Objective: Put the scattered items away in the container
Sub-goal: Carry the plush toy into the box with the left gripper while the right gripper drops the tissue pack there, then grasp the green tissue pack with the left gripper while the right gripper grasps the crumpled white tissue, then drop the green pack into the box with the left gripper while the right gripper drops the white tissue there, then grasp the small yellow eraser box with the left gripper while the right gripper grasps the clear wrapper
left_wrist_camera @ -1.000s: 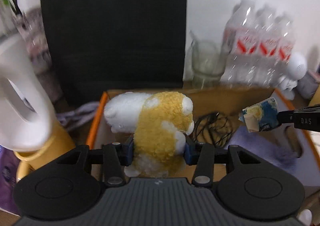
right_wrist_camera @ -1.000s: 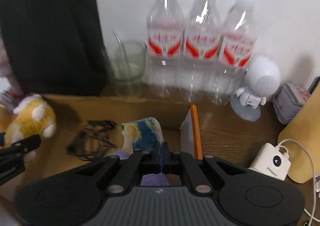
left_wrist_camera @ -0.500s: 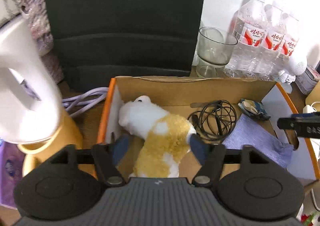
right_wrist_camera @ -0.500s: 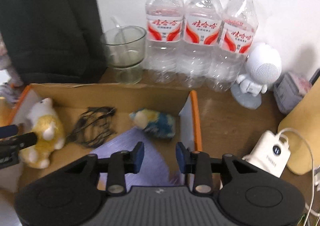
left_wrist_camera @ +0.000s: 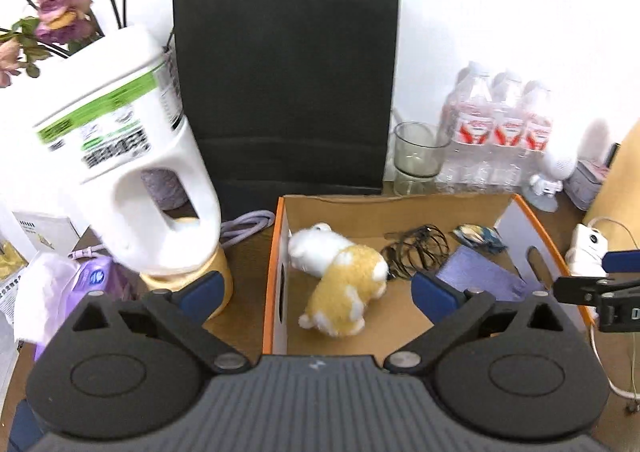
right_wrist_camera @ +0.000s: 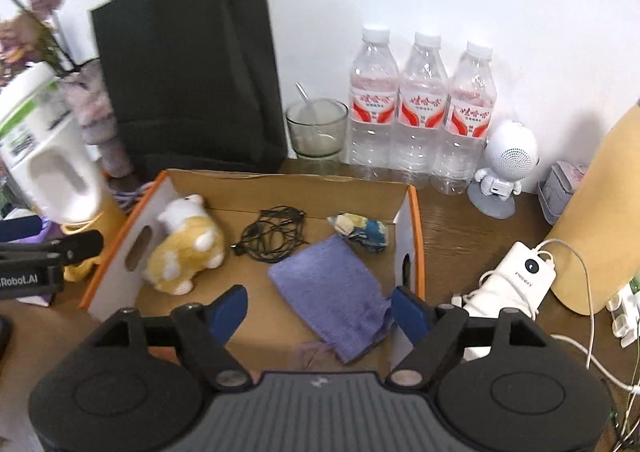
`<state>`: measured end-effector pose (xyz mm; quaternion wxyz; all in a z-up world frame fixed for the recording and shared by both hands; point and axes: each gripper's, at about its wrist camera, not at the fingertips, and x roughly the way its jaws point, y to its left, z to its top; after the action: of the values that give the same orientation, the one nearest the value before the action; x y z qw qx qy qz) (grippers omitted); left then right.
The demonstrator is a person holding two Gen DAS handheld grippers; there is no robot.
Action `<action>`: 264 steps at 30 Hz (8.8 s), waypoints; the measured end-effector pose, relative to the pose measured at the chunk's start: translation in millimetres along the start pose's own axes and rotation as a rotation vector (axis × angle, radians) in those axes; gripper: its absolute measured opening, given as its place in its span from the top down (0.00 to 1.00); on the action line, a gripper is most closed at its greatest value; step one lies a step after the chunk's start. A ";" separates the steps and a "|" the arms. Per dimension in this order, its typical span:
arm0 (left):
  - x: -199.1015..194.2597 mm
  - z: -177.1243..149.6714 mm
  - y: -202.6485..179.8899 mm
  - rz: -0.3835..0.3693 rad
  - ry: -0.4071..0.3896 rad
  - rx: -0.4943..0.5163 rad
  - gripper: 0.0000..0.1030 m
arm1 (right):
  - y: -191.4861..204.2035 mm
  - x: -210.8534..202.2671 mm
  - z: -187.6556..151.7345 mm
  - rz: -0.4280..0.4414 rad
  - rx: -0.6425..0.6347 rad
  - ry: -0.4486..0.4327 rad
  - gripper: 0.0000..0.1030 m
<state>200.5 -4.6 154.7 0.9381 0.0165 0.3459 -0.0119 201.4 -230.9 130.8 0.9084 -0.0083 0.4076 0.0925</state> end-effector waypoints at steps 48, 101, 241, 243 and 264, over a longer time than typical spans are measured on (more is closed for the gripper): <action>-61.8 -205.1 -15.6 -0.196 -0.215 0.136 0.00 | 53.0 -80.7 -270.6 0.002 -0.125 -0.241 0.19; -83.7 -190.5 -23.7 -0.280 -0.160 0.196 0.34 | 26.2 -100.5 -263.1 0.030 -0.103 -0.279 0.74; 30.6 -164.3 18.0 -0.126 -0.057 0.067 0.46 | 69.5 2.1 -219.5 0.010 -0.087 -0.155 0.57; 37.5 -163.0 19.7 -0.135 -0.032 0.058 0.56 | 67.9 2.6 -218.6 0.016 -0.081 -0.152 0.57; -56.7 -195.9 28.2 -0.104 -0.130 -0.029 0.71 | 76.0 -40.4 -224.7 0.026 -0.070 -0.252 0.81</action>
<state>31.3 31.8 43.3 0.9568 -0.0160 0.2849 -0.0564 -4.2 -183.1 15.4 0.9503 -0.0230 0.2869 0.1186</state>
